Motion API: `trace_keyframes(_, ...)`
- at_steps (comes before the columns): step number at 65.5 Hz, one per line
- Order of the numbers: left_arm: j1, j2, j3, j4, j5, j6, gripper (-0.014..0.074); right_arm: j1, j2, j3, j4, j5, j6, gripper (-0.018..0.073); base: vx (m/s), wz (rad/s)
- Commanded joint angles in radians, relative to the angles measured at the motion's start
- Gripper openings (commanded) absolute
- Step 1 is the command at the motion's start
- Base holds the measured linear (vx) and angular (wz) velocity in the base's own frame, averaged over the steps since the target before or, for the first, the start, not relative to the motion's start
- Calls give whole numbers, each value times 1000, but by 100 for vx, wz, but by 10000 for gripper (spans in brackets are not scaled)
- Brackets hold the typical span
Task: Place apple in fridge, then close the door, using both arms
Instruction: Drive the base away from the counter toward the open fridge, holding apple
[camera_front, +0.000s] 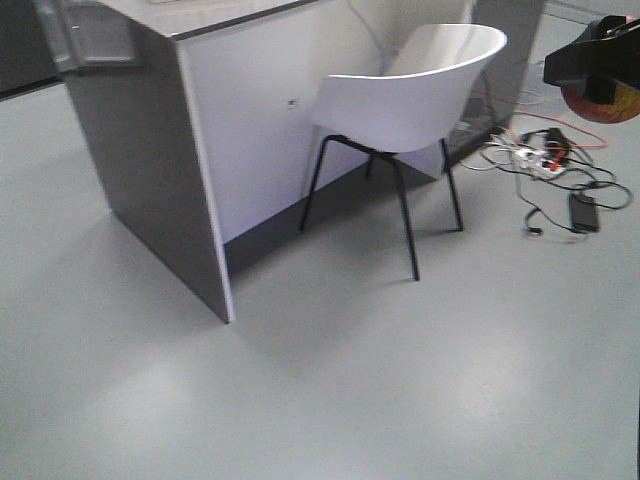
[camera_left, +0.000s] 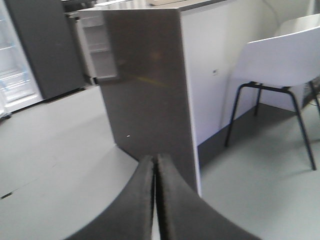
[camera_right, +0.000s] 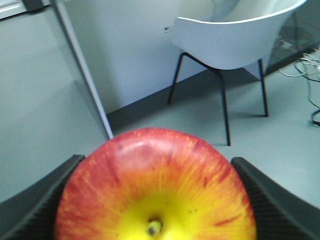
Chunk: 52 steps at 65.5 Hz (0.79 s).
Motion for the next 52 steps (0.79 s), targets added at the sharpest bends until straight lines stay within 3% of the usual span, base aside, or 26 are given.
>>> trace_keyframes(1, -4, -16, 15, -5, -76, -4, -8, -6, -29, -32, 13, -75, -9, 141, -3, 46)
trace_keyframes(52, -4, -16, 15, -5, -76, -4, -8, -6, -29, -32, 13, -75, -9, 141, -2, 44)
